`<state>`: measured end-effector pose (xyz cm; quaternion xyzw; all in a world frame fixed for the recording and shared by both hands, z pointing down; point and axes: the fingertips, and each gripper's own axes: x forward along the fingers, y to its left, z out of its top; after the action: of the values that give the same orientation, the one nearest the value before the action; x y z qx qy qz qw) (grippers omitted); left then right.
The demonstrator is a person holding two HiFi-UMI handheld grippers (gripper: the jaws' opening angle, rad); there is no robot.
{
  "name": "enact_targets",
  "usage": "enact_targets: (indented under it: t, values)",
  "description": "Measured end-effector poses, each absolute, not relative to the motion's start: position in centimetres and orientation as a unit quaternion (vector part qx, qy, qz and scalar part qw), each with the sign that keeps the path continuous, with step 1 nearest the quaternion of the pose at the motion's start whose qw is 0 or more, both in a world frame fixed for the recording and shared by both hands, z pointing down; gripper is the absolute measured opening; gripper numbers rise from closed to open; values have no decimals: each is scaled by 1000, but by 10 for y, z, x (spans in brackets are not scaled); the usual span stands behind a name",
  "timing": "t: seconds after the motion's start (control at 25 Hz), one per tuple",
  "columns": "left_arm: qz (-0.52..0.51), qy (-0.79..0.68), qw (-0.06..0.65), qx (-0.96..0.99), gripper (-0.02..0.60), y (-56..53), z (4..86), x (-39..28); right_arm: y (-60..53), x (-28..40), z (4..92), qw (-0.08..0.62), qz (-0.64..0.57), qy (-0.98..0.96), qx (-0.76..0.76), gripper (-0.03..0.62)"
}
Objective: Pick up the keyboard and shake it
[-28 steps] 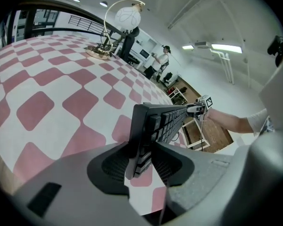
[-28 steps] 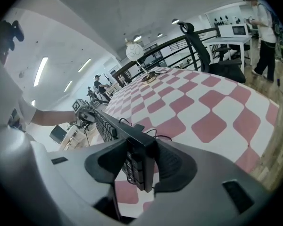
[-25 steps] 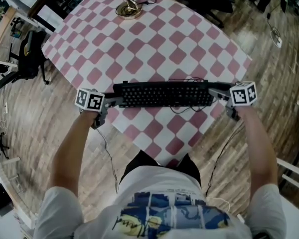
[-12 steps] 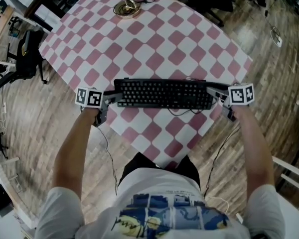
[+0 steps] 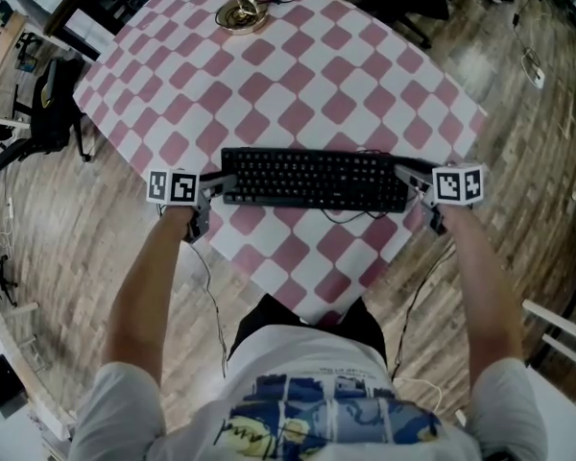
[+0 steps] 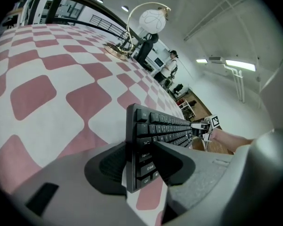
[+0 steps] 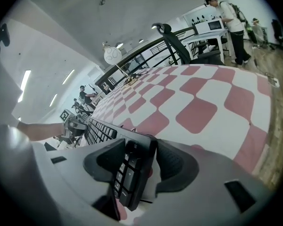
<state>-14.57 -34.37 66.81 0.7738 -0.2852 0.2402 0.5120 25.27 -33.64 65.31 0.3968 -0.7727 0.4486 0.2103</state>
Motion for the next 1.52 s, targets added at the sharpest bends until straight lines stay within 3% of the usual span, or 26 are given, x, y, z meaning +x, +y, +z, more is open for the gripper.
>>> enact_targets:
  t: [0.2,0.32,0.72,0.88,1.2,1.52]
  values:
    - [253,-329,504,758,175,-349,676,-148,-336,259,658,237,427,-764,422,219]
    - [253,-355,493,753,161,-355,675,-152,-335,265,655,252,403,-766,433,176]
    - [258,-429,429,752,159,-349,649,-162,-311,260,624,242,349,-790,443,121]
    - [250,-445,400,761,131,-332,629,-151,-293,255,616,242,331,-804,431,91]
    - [230,-472,359,772,13,-272,587,-112,-249,237,592,229,297,-839,395,7]
    - [196,-461,338,797,3,-191,539,-47,-199,227,562,221,268,-873,343,2]
